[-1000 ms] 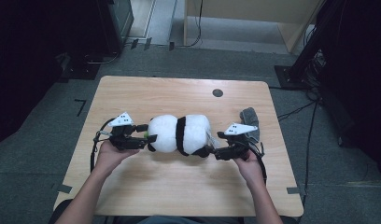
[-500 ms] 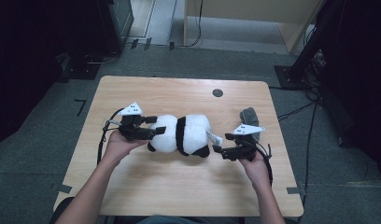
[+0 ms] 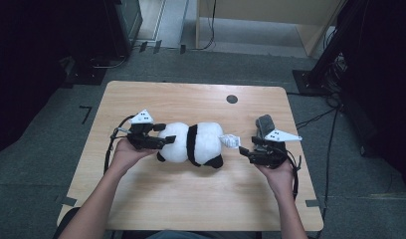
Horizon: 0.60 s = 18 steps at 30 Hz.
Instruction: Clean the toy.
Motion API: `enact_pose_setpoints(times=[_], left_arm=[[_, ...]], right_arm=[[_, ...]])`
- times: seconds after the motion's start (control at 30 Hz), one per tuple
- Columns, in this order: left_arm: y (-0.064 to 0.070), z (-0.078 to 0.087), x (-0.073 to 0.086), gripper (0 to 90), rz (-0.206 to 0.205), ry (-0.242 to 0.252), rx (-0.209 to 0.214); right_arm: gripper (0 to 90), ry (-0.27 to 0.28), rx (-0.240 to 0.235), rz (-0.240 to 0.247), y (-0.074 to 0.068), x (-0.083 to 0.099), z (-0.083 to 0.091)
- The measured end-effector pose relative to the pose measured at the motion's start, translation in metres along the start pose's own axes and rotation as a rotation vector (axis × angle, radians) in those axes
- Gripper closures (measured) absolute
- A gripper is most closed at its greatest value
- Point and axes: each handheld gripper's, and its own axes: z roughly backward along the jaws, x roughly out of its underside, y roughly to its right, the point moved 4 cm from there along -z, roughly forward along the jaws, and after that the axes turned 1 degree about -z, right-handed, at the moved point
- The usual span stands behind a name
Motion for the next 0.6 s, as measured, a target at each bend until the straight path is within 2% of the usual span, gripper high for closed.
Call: enact_pose_setpoints(times=[0.1, 0.23, 0.33, 0.47, 0.6], left_arm=[[-0.002, -0.004, 0.002, 22.5, 0.013, -0.001, -0.015], [-0.005, -0.007, 0.005, 12.6, 0.042, -0.016, -0.012], [-0.009, -0.01, 0.008, 8.5, 0.08, -0.014, 0.014], [-0.011, -0.011, 0.014, 8.2, 0.073, 0.034, 0.033], [-0.014, -0.013, 0.018, 5.4, 0.105, 0.013, 0.044]], right_arm=[[26.1, 0.01, 0.067, -0.019, 0.011, -0.001, 0.001], [23.6, 0.008, 0.149, -0.016, 0.025, -0.003, 0.002], [23.1, 0.017, 0.172, -0.04, 0.035, -0.004, 0.003], [21.8, 0.022, 0.2, -0.057, 0.047, -0.003, 0.004], [20.7, 0.011, 0.242, -0.059, 0.059, -0.001, 0.003]])
